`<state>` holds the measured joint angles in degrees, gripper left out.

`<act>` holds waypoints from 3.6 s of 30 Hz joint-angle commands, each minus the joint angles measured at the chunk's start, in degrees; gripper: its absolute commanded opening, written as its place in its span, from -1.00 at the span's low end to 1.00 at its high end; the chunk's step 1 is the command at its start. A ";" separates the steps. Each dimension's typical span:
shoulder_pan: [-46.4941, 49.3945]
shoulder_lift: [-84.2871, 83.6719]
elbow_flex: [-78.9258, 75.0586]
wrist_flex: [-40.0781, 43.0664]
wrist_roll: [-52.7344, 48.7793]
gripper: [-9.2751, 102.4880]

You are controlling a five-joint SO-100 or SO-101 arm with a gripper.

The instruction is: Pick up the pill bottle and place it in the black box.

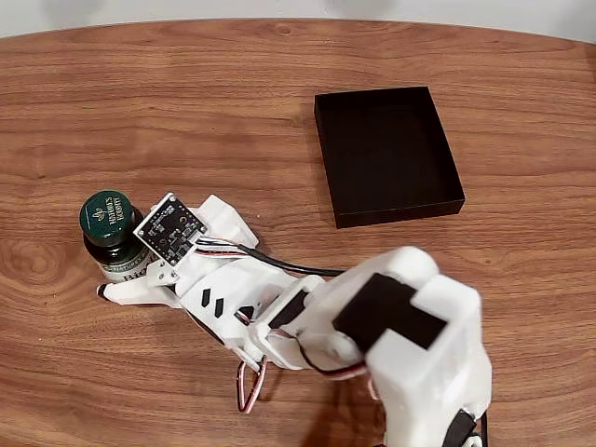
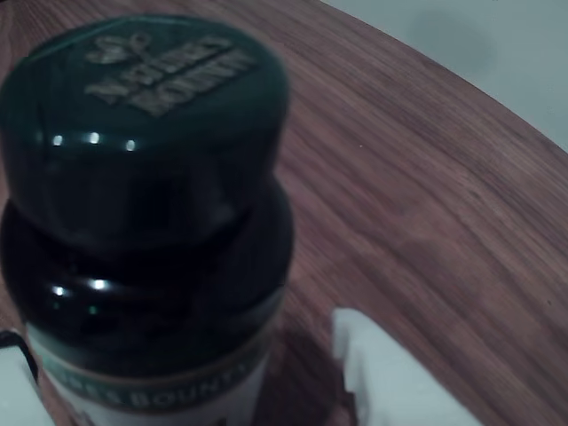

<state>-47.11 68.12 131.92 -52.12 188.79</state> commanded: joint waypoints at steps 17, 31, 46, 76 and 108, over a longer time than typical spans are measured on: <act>0.44 -9.93 -16.35 -1.85 -1.93 -0.28; -0.09 3.25 -8.09 0.88 -3.43 -0.68; 10.11 23.38 4.92 2.37 -2.72 -0.75; 41.66 17.23 -3.87 2.90 -11.43 -0.79; 46.41 -7.47 -10.72 -6.77 -5.45 -0.80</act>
<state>0.53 59.94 125.77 -55.46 182.64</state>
